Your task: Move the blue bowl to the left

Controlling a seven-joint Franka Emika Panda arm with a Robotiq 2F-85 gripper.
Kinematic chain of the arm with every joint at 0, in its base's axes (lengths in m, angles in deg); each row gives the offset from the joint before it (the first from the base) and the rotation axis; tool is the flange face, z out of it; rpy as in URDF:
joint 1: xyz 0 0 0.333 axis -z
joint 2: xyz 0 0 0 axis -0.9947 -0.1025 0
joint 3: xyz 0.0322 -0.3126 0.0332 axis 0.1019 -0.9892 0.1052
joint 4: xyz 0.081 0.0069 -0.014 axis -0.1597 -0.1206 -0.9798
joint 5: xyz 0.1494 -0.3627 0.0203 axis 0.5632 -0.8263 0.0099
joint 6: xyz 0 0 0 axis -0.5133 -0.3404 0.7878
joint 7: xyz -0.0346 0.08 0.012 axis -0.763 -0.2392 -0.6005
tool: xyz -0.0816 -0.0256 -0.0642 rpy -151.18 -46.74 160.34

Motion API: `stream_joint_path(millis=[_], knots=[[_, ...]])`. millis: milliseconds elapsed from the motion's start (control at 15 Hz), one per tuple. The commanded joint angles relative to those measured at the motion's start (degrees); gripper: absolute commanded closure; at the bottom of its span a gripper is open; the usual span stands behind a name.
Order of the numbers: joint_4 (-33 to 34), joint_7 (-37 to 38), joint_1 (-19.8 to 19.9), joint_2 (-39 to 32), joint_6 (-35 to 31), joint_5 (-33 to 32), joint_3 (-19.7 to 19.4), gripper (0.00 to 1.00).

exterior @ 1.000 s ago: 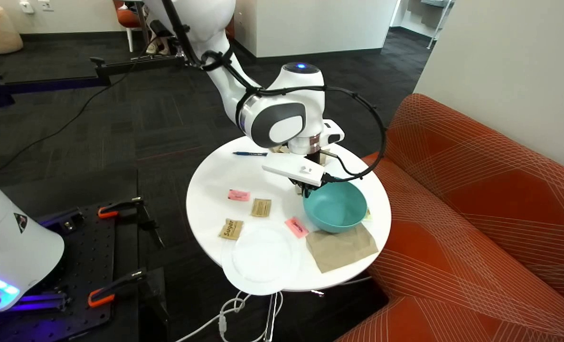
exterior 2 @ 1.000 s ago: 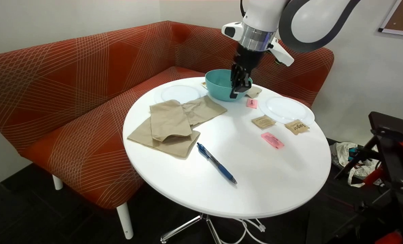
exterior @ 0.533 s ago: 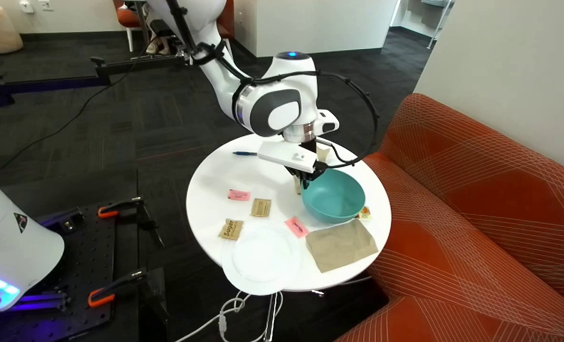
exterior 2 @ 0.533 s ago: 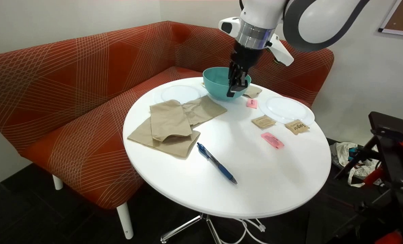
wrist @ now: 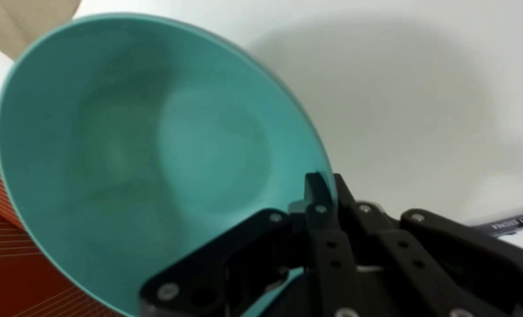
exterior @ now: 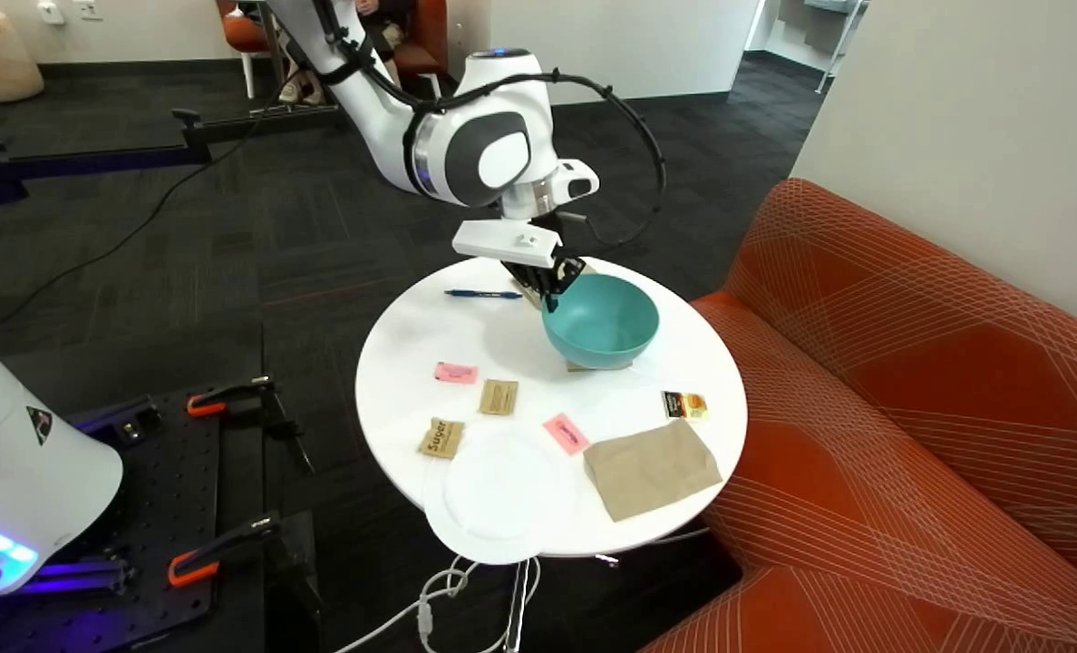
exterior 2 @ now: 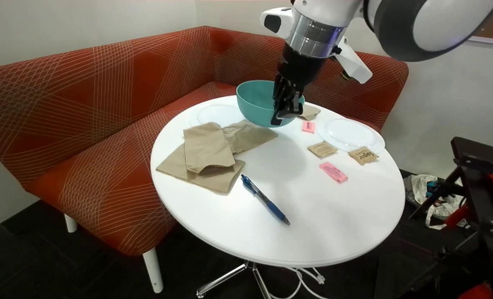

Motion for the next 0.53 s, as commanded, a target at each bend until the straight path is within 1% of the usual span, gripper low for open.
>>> stream_joint_path(millis=[0,133,400,467], knots=[[-4.74,2.65,-1.67,4.31,0.14,-0.66,1.21,0.99],[-6.45,2.72,-2.00,5.27,0.29,0.11,2.84,0.99],[-9.48,0.99,-1.06,6.69,1.27,2.96,7.14,0.99],[-10.04,1.43,-1.30,7.15,1.88,3.19,7.42,0.99]])
